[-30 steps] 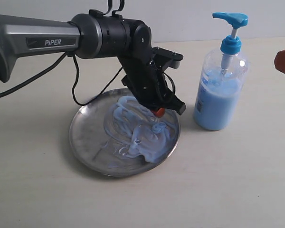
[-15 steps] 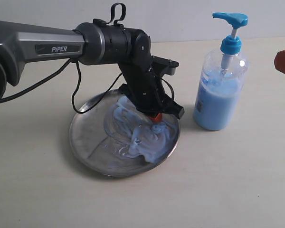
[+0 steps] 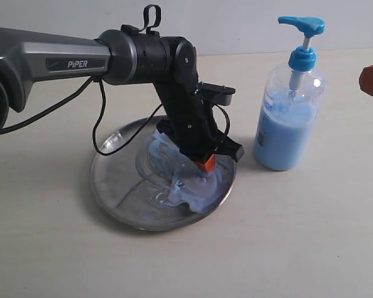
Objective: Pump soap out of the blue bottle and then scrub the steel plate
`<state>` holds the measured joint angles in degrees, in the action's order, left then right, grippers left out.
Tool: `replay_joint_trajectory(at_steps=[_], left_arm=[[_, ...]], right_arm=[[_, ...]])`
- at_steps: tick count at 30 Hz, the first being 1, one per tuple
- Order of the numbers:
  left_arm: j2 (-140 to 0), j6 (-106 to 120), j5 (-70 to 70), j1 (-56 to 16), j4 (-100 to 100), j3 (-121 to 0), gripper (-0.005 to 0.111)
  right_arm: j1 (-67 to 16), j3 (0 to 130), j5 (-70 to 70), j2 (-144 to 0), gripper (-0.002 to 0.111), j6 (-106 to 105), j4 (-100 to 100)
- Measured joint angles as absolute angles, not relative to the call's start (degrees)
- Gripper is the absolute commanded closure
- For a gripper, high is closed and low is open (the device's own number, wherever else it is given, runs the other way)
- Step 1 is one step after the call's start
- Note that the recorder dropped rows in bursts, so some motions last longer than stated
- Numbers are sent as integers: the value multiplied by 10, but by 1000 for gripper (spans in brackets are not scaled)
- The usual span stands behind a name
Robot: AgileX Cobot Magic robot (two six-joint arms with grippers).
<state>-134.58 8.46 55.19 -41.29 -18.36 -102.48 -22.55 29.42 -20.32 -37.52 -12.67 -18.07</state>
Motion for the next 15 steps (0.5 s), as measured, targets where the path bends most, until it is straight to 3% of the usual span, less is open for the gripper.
replay_joint_trajectory(at_steps=[10, 15], left_arm=[[-1346, 71, 554, -413, -118, -1025, 107], [-1346, 91, 568, -413, -186, -1025, 107]], right_arm=[[-226, 294, -203, -375, 108, -127, -181], [-226, 294, -203, -375, 108, -127, -181]])
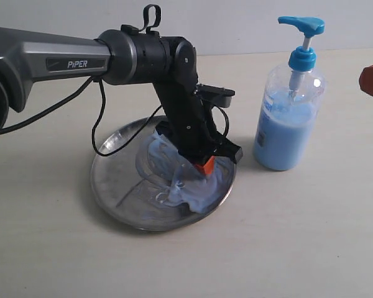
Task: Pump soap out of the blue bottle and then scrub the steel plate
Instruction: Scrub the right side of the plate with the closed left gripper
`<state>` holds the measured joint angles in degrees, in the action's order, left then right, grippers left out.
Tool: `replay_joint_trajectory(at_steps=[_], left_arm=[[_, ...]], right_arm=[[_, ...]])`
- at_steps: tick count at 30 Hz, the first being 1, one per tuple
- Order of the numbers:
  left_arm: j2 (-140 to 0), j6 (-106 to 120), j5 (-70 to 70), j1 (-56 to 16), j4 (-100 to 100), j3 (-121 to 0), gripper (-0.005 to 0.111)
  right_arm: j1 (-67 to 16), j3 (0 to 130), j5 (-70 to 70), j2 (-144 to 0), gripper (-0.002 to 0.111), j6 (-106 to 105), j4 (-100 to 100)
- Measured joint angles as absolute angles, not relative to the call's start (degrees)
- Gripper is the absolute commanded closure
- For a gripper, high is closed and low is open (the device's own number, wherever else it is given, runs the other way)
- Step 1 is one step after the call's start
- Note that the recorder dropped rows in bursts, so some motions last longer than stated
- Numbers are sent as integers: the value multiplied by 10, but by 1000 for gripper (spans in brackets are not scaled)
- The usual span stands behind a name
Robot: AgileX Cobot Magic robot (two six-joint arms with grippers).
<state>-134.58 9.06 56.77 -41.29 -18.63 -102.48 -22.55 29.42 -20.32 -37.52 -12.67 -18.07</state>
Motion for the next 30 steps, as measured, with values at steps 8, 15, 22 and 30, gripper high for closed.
replay_joint_trajectory(at_steps=[8, 15, 22, 30], left_arm=[[-1346, 115, 563, -413, -211, -1025, 107], [-1346, 115, 491, -413, -211, -1025, 107], [-1346, 107, 478, -413, -167, -1025, 107], [-1346, 104, 519, -409, -130, -1025, 107]], right_arm=[[-226, 294, -203, -375, 108, -127, -181], [-226, 294, -203, -375, 108, -127, -181], [-226, 294, -203, -375, 108, -127, -181], [-226, 294, -204, -375, 108, -127, -181]])
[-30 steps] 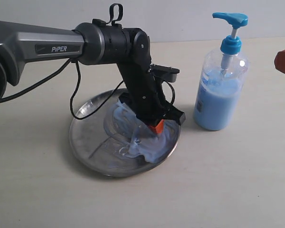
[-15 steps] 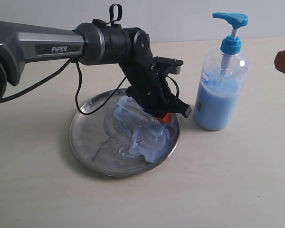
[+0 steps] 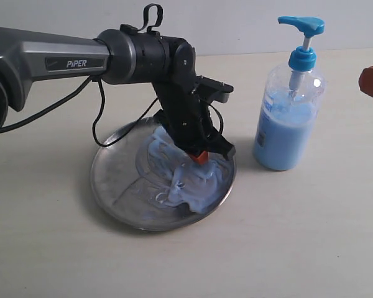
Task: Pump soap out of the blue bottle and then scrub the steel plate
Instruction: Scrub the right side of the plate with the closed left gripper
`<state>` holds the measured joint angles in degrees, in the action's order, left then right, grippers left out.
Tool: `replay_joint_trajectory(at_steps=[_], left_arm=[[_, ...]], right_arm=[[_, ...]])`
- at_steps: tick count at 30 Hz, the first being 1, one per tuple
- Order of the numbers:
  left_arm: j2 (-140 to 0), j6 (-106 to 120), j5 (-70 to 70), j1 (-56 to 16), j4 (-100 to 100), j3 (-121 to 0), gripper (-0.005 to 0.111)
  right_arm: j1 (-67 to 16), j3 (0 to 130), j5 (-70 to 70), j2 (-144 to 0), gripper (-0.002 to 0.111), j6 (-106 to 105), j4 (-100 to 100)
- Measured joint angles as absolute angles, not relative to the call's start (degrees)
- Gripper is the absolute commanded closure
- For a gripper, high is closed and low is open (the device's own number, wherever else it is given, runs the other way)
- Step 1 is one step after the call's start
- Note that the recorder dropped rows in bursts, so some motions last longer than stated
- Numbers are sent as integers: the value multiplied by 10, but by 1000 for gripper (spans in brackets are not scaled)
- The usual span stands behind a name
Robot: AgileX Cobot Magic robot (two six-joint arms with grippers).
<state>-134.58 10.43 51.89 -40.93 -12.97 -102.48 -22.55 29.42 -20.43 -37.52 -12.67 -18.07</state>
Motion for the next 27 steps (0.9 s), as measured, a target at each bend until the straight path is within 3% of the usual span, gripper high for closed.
replay_joint_trajectory(at_steps=[10, 15, 27], left_arm=[[-1346, 104, 613, -389, -129, -1025, 107], [-1346, 132, 623, -389, -220, -1025, 107], [-1346, 135, 509, -389, -251, -1025, 107]], right_arm=[[-226, 294, -208, -375, 108, -127, -181], [-226, 294, -208, -375, 108, -127, -181], [-226, 294, -208, -375, 108, -127, -181]])
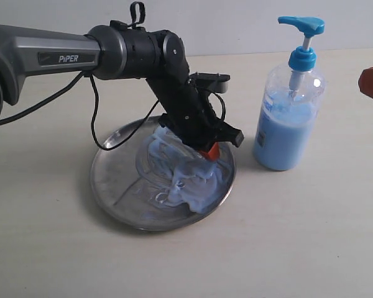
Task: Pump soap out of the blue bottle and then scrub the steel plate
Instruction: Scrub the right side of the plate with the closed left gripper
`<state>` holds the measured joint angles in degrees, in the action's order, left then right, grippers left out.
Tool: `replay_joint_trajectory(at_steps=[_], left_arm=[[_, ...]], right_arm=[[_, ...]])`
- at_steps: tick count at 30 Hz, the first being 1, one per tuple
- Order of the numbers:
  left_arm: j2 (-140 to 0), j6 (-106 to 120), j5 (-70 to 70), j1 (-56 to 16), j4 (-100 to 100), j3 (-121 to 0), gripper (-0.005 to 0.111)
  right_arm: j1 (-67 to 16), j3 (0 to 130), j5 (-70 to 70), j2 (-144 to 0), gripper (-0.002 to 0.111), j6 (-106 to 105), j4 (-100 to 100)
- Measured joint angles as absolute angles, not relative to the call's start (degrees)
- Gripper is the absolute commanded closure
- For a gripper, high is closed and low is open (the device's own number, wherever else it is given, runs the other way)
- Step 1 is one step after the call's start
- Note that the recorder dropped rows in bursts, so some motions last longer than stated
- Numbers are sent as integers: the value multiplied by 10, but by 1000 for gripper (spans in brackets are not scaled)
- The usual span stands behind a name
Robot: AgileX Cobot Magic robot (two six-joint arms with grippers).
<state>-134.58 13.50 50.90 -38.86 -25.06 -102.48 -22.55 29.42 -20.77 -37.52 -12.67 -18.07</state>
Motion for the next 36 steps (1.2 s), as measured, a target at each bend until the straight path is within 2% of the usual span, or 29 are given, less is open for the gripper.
replay_joint_trajectory(at_steps=[28, 36], left_arm=[[-1363, 118, 504, -407, -260, -1026, 107], [-1356, 109, 554, -407, -193, -1026, 107]], right_arm=[[-226, 294, -208, -375, 108, -127, -181], [-226, 294, -208, -375, 108, -127, -181]])
